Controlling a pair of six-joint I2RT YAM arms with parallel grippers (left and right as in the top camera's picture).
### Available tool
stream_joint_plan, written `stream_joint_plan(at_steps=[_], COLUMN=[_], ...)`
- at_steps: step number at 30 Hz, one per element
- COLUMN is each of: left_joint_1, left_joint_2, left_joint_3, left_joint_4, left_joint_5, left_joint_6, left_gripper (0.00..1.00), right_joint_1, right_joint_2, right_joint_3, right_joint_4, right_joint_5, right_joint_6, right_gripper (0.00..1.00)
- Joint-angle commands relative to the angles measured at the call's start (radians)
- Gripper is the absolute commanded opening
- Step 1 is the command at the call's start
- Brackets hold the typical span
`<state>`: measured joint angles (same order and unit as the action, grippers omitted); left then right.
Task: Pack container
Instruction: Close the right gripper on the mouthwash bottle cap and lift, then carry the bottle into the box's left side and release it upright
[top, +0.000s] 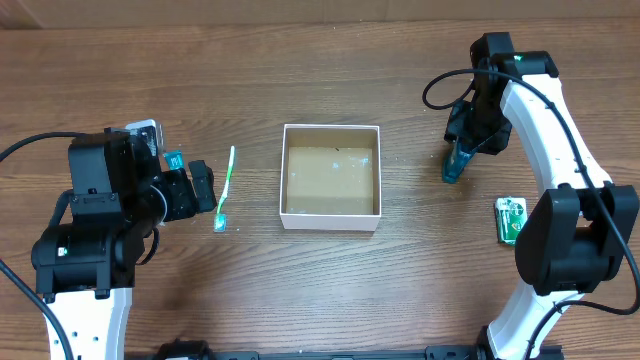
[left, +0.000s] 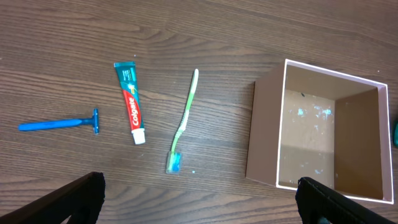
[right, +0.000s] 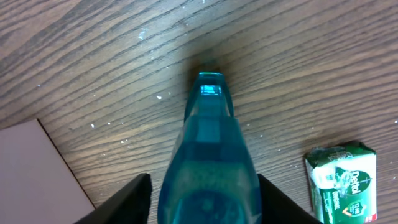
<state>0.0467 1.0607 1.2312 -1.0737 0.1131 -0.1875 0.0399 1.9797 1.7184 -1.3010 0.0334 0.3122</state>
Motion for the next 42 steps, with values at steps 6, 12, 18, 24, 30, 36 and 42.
stream_joint_plan(at_steps=[6, 12, 18, 24, 30, 36, 42], left_joint_1=[0.005, 0.005, 0.005, 0.005, 0.005, 0.005, 0.005], left_joint_2=[-0.002, -0.002, -0.002, -0.002, -0.002, -0.002, -0.002], left_joint_3=[0.028, 0.028, 0.028, 0.028, 0.028, 0.028, 0.028], left_joint_4=[0.003, 0.003, 0.001, -0.001, 0.0, -0.007, -0.008], left_joint_5=[0.011, 0.011, 0.011, 0.01, 0.01, 0.01, 0.011], left_joint_6=[-0.011, -0.011, -0.011, -0.011, -0.011, -0.011, -0.011], left_gripper=[1.0, 1.0, 1.0, 1.0, 1.0, 1.0, 1.0], right_joint_1=[-0.002, -0.002, 0.007, 0.083, 0.266, 0.499, 0.64], right_joint_2=[0.01, 0.009, -0.024, -0.131, -0.181, -0.184, -0.161], right_joint_3=[0.003, 0.003, 0.028, 0.167, 0.334, 0.382, 0.375], right_joint_4=[0.005, 0.008, 0.004, -0.098, -0.235, -0.239, -0.149], right_joint_5=[0.003, 0.003, 0.003, 0.003, 0.023, 0.071, 0.071], right_joint_6=[-0.001, -0.002, -0.005, -0.024, -0.023, 0.084, 0.157], right_gripper=[0.38, 0.18, 0.04, 0.04, 0.04, 0.04, 0.04])
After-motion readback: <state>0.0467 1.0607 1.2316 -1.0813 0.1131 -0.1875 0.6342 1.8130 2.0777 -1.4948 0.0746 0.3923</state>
